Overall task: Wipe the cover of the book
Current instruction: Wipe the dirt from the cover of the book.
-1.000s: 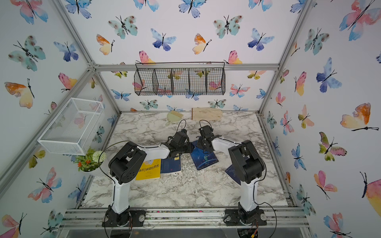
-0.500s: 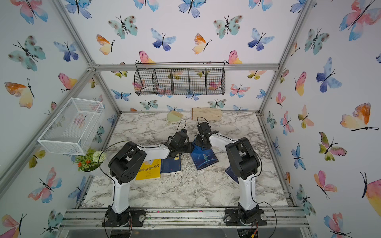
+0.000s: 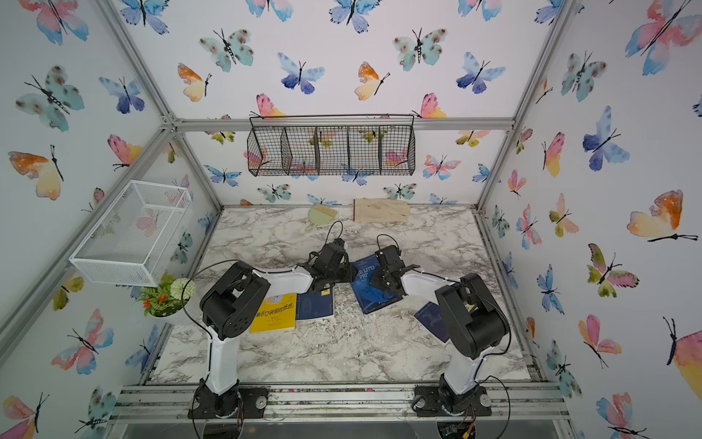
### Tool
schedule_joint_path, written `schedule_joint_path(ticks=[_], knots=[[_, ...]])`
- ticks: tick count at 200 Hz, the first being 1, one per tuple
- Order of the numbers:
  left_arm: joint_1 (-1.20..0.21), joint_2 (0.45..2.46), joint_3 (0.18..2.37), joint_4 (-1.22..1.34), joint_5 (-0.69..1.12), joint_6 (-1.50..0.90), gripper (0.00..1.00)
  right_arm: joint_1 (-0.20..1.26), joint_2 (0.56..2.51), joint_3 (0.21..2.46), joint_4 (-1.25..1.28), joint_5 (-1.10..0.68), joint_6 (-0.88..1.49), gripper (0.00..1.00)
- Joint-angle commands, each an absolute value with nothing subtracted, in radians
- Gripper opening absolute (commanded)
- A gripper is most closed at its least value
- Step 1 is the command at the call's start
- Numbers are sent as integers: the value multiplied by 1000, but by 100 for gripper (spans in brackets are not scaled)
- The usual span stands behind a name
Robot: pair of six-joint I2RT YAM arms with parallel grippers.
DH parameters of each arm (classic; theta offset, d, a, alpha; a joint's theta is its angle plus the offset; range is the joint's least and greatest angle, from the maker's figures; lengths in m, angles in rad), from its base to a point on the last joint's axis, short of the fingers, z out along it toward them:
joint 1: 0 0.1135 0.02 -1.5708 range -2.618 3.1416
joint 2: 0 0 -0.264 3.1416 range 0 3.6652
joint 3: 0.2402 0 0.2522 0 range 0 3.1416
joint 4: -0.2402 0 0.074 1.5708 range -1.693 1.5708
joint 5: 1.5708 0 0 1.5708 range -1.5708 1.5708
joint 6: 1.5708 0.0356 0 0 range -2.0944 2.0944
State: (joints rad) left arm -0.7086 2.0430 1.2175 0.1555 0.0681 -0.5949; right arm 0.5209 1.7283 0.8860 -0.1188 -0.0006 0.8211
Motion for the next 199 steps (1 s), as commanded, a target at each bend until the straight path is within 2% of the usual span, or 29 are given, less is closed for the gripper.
schedule_joint_path(ticks=[1,37,70,106,140,199], knots=[[-710,2068,1189,37,70,-598,35,520,1821,791,-386,2,845,1],[-711,2068,1189,40,76,-599,35,520,1959,960,-412,-14,825,1],[-711,2069,1190,39,77,-600,35,556,2002,981,-391,-50,839,1],[-710,2075,1192,39,81,-600,35,665,1928,822,-346,-63,906,1],[-710,2079,1195,39,87,-600,35,704,1830,722,-332,-63,956,1],[-710,2077,1196,35,82,-598,34,703,1780,807,-494,94,915,1]])
